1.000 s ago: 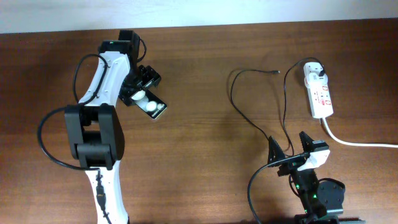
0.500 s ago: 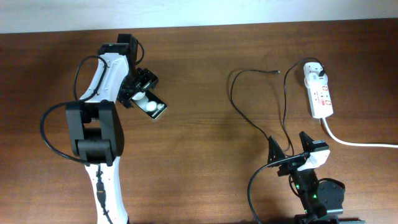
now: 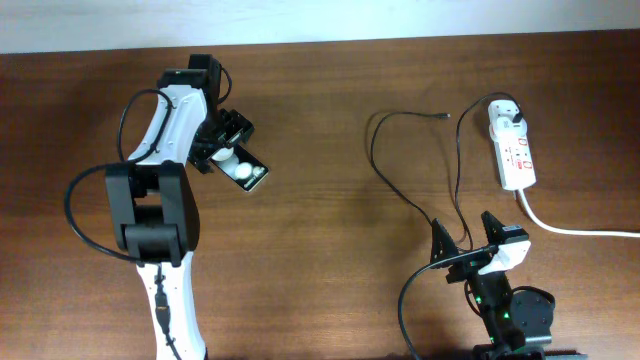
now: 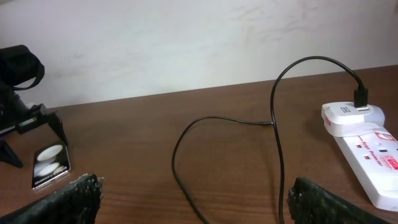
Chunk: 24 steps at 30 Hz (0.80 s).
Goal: Plug charger to phone and switch on socket
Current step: 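Lower the left gripper and grasp the black phone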
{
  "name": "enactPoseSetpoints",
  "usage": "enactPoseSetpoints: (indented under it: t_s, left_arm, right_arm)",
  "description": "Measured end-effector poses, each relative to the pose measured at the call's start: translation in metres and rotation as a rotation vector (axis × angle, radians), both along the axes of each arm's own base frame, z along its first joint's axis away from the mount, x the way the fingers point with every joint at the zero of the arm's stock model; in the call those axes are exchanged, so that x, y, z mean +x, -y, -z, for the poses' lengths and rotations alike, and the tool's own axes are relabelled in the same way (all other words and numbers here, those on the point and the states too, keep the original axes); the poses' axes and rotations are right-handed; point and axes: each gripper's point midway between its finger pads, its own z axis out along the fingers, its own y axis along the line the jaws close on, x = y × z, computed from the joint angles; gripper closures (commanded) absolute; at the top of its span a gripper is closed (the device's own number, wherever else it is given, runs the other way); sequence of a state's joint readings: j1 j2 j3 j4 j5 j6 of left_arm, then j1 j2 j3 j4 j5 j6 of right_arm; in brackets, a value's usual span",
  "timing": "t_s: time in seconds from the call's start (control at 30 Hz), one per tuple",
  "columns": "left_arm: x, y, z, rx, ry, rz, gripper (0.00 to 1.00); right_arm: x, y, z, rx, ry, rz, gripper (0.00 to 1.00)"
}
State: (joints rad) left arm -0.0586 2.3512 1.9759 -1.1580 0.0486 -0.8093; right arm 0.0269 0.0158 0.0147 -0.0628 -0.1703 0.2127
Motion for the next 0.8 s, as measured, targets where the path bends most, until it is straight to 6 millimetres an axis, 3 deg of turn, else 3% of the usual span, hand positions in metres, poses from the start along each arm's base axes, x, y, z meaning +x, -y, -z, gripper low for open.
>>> enactPoseSetpoints:
  t_s: [0.33,0.47,0.8]
  left_arm:
    - [0.000,0.000,0.001,0.000,-0.001,0.000,0.01]
    - [-0.006,-0.001,0.021,0.005,-0.051,0.000,0.01]
    - [-0.003,0.000,0.022,0.005,-0.051,-0.002,0.02]
  right_arm:
    - [0.000,0.000,0.000,0.000,0.000,0.000,0.01]
    - [0.000,0.000,0.000,0.000,0.000,0.000,0.01]
    - [0.000,0.000,0.000,0.000,0.000,0.000,0.01]
